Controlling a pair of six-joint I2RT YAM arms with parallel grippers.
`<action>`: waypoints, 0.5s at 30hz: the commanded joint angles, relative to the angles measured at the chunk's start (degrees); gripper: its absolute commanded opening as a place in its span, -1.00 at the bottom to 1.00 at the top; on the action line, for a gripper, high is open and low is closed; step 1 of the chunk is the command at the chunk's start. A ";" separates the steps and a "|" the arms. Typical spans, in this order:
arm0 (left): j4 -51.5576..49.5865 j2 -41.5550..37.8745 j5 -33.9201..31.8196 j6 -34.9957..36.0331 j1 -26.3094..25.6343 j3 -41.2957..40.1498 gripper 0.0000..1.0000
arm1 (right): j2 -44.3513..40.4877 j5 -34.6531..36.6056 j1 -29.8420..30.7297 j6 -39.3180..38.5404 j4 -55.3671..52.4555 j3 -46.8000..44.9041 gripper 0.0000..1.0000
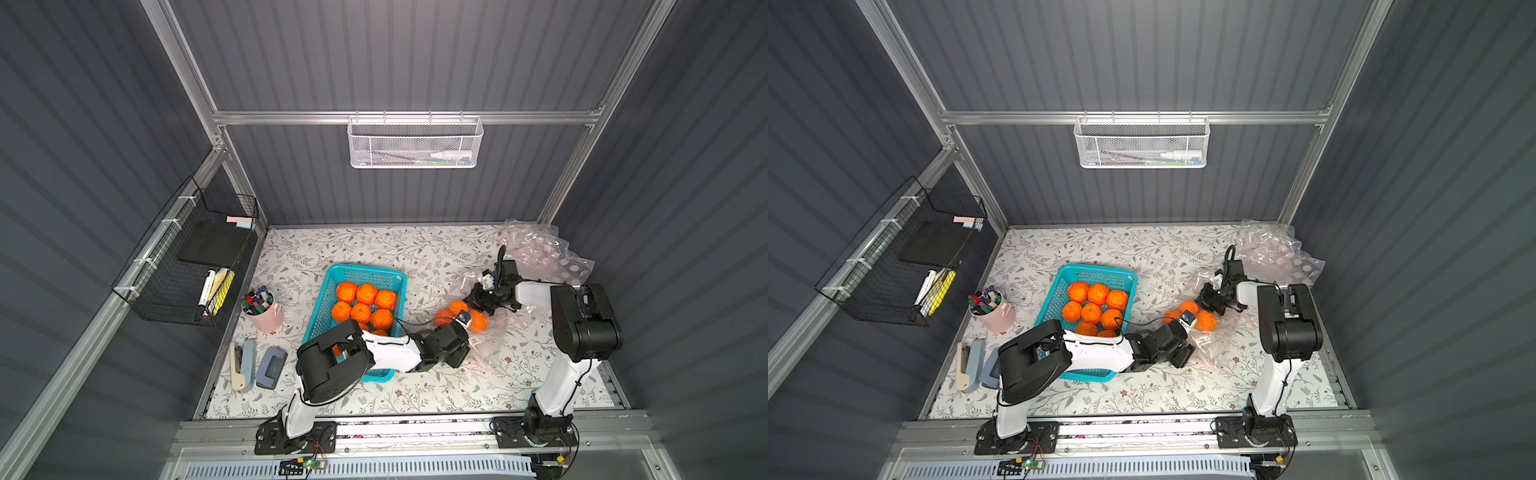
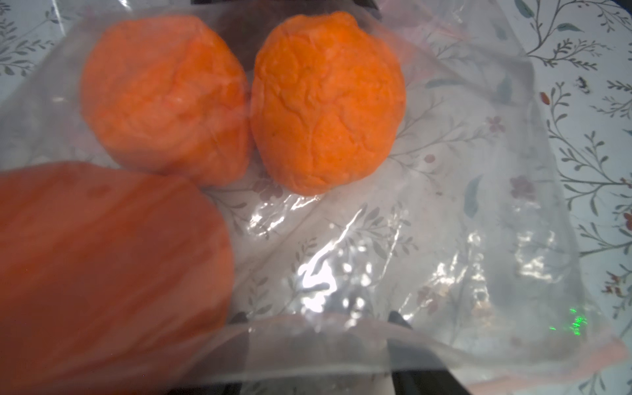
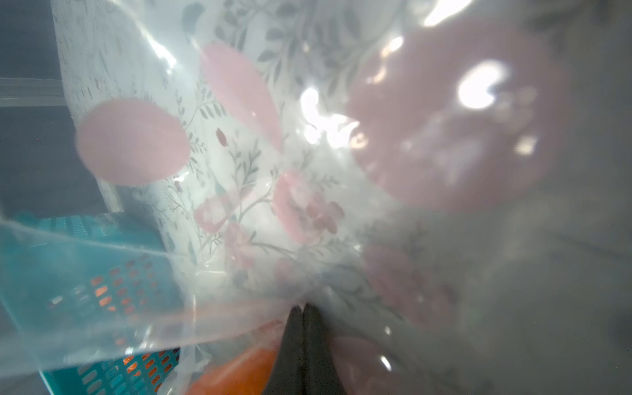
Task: Open the zip-top bag and take out the orange
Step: Adjust the zipper food storage bag at the center of the board.
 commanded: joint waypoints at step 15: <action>-9.76 -6.98 -4.77 0.04 0.77 6.45 0.42 | 1.79 1.03 0.04 -0.04 -2.21 -1.22 -0.96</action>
